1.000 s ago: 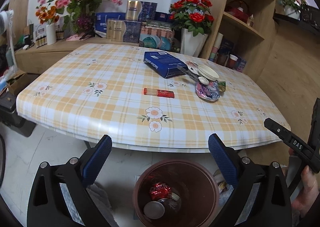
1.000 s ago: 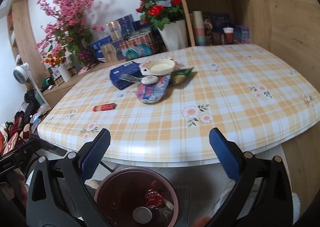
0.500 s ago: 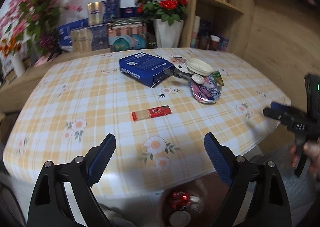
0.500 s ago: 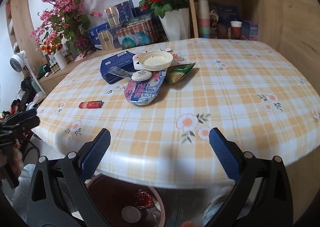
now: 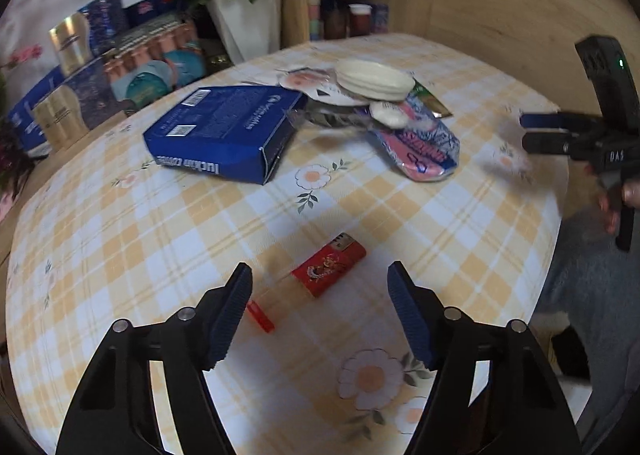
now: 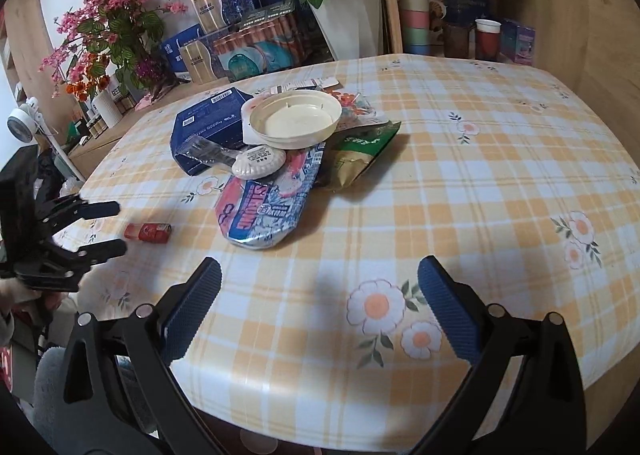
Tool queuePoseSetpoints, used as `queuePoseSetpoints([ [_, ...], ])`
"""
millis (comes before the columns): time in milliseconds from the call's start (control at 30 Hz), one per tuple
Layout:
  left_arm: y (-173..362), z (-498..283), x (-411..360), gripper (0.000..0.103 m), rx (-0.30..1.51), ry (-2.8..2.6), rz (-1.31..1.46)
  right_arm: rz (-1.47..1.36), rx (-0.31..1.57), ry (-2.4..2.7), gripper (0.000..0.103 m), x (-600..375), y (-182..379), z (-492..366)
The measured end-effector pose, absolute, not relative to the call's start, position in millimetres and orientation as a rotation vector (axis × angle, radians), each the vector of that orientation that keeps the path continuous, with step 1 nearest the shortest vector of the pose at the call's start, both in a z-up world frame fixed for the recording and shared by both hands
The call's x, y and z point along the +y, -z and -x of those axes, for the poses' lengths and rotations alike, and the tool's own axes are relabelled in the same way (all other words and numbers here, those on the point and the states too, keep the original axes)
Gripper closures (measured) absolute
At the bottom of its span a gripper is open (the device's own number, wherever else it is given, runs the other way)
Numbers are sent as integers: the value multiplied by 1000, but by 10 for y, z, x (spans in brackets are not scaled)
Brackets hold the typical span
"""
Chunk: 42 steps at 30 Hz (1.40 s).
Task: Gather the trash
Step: 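Grasp the red lighter on the tablecloth with the left tool, then grasp the white plastic lid with the right tool while the left tool holds the lighter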
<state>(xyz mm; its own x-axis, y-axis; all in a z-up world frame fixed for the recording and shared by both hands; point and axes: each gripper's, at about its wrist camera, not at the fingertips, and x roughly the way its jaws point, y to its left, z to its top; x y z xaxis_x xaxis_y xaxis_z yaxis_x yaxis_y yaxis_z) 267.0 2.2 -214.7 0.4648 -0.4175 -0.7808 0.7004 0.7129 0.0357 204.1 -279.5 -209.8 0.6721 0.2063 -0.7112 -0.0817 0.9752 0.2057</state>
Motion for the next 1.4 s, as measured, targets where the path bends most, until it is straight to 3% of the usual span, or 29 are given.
queuePoseSetpoints([
  [200,2318,-2852,-102,37,887,746,-449,-154,850,-168,9,-2768,2177,-2118],
  [300,2390,-2921,-108,41,933,735,-400,-151,862,-176,15,-2760,2197,-2154],
  [333,2384,-2933,-103,46,940,721,-375,-148,862,-176,15,-2759,2197,-2164],
  [367,2376,-2937,-100,61,944,693,-364,-144,861,-177,15,-2758,2190,-2178],
  [467,2341,-2928,-74,76,982,630,-297,-133,857,-195,18,-2754,2137,-2258],
  [700,2340,-2795,201,79,969,450,56,-155,779,-232,19,-2773,1921,-2643],
  [800,2382,-2709,289,79,934,387,129,-130,772,-227,9,-2700,1892,-2875],
  [1233,2424,-2630,327,80,874,339,203,13,910,-152,6,-2261,2109,-3673],
  [1400,2435,-2615,349,80,864,337,222,-142,978,-153,6,-2425,2249,-3801],
])
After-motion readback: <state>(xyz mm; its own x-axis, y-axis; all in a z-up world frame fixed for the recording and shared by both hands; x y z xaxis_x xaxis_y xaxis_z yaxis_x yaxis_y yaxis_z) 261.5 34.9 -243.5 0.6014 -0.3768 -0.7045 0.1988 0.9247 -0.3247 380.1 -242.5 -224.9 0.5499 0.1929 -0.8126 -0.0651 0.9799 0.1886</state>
